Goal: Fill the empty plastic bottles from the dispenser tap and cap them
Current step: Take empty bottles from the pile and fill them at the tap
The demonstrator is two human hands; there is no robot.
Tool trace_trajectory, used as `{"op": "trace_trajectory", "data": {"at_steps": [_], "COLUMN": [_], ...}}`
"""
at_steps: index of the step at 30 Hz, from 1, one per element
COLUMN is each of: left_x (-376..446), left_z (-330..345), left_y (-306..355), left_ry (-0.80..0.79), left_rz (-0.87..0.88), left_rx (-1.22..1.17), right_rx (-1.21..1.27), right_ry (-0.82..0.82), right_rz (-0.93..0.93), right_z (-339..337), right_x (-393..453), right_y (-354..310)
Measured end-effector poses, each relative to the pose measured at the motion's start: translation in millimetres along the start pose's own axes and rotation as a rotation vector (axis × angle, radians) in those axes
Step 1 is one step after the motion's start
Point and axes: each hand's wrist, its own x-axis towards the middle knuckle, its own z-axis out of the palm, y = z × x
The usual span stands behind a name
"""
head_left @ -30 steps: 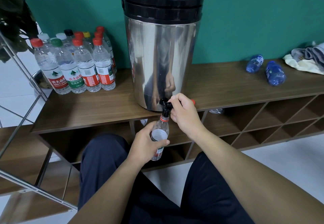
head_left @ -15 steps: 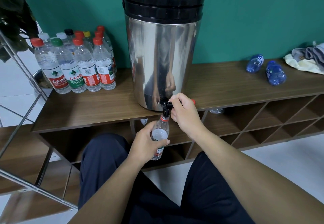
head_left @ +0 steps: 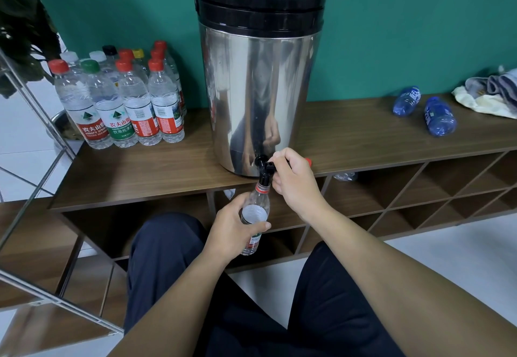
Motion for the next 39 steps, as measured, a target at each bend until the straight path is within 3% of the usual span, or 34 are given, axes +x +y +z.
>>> {"op": "trace_trajectory", "data": {"at_steps": [39], "left_x": [0.1], "left_z": [1.1], "left_y": [0.1], "left_ry": [-0.002], "left_rz": [0.0], "left_rx": [-0.004], "right_rx": [-0.022], "right_ry": [0.001], "right_rz": [-0.007], "right_z": [-1.7], "right_x": [3.1], "right_y": [5.5]}}
